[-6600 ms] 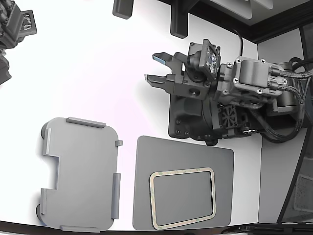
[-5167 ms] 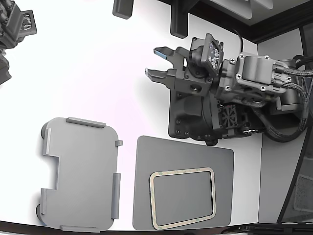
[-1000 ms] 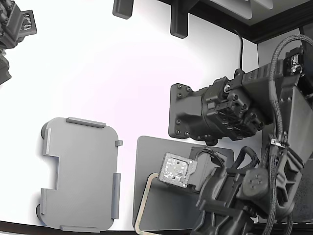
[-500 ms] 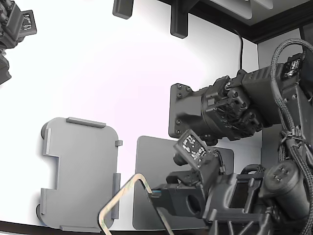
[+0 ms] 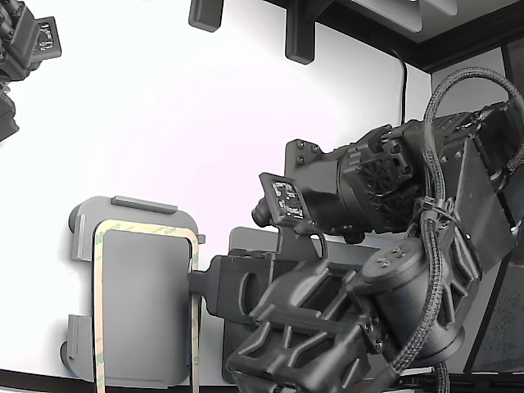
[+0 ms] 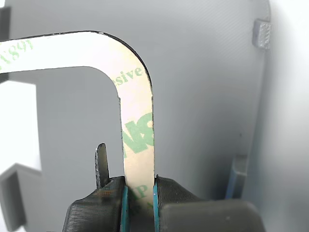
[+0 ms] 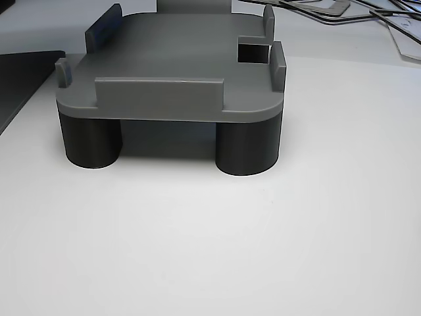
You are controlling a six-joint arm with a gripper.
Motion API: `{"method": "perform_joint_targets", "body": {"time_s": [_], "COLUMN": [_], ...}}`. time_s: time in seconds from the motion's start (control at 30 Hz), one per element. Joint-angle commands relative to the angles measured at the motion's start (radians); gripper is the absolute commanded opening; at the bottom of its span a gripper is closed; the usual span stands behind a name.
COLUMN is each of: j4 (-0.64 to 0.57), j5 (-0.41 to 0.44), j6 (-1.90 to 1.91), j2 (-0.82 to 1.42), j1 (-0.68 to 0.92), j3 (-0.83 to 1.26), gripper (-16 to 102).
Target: Move top rectangular frame to the holder.
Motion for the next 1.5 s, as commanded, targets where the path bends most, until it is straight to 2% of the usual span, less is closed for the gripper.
{"method": "perform_joint_targets", "body": {"time_s": [0.0, 0.13, 0.6, 1.47], "j4": [0.009, 0.011, 0.011, 0.011], "j5": [-0.032, -0.064, -0.089, -0.141], "j6": [0.011, -0.002, -0.072, 0.006], "j2": [0.012, 0.009, -0.026, -0.011], "j1": [-0.031, -0.048, -0.117, -0.11], "j3": [-0.02, -0.003, 0.028, 0.074], "gripper": [-11, -11, -11, -11]}}
